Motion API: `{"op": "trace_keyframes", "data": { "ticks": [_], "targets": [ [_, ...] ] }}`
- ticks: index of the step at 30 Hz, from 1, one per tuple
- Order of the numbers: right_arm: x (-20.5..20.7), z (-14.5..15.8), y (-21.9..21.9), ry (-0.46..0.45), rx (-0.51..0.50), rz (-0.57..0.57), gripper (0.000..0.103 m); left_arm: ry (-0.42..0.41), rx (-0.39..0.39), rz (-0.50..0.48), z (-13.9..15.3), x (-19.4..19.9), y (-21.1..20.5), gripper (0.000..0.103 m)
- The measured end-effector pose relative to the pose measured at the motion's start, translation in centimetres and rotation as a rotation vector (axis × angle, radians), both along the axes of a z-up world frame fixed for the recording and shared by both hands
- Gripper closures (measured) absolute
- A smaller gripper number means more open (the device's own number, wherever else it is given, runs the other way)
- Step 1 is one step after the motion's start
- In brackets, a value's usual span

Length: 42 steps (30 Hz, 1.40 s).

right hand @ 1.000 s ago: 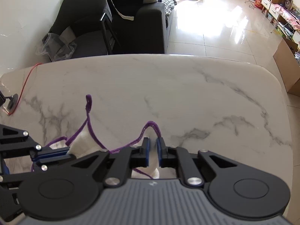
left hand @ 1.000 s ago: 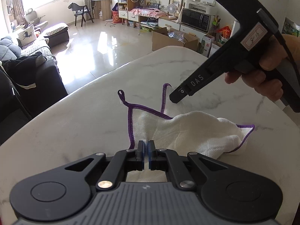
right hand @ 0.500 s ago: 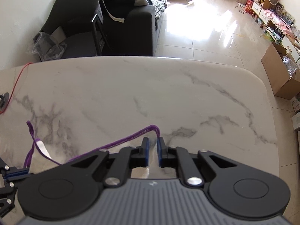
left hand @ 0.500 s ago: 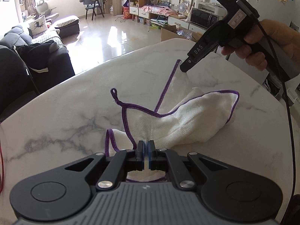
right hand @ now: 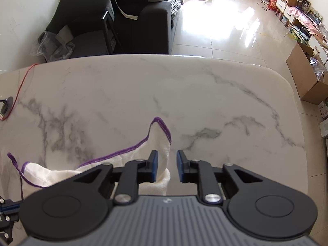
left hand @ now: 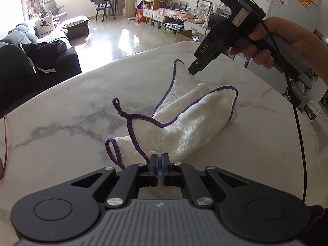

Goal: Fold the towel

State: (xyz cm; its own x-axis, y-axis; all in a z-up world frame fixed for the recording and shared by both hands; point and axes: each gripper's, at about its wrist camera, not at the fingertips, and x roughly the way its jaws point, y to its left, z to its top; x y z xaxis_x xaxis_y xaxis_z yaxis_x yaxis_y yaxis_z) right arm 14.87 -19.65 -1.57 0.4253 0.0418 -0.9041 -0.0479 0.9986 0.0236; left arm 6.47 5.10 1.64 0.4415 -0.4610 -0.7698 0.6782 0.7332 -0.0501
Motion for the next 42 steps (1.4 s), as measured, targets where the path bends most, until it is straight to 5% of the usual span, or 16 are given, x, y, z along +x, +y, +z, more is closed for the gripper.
{"op": "trace_keyframes", "data": {
  "ticks": [14, 18, 21, 25, 30, 37, 42],
  "targets": [
    [-3.5, 0.3, 3.4, 0.044, 0.000, 0.148, 0.072, 0.026, -0.004, -0.063, -0.4, -4.3, -0.1, 0.098],
    [-4.7, -0.1, 3.6, 0.065, -0.017, 0.171, 0.071, 0.040, 0.021, -0.094, -0.8, -5.1, -0.1, 0.088],
    [-5.4, -0.4, 3.6, 0.081, -0.026, 0.182, 0.071, 0.025, 0.024, -0.092, -0.5, -5.5, 0.2, 0.059],
    [-6.4, -0.8, 3.5, 0.105, -0.035, 0.199, 0.069, 0.000, 0.020, -0.081, 0.0, -5.8, 0.5, 0.055],
    [-7.3, -1.0, 3.5, 0.117, -0.050, 0.219, 0.065, -0.007, 0.041, -0.004, 0.2, -4.3, 1.0, 0.049],
    [-7.5, -1.3, 4.4, 0.138, -0.043, 0.287, 0.048, 0.092, 0.099, 0.157, -1.2, -0.4, 1.3, 0.048],
    [-7.1, -2.5, 5.0, 0.171, -0.030, 0.334, 0.040, 0.189, 0.056, 0.219, -1.8, 1.8, 1.8, 0.048]
  ]
}}
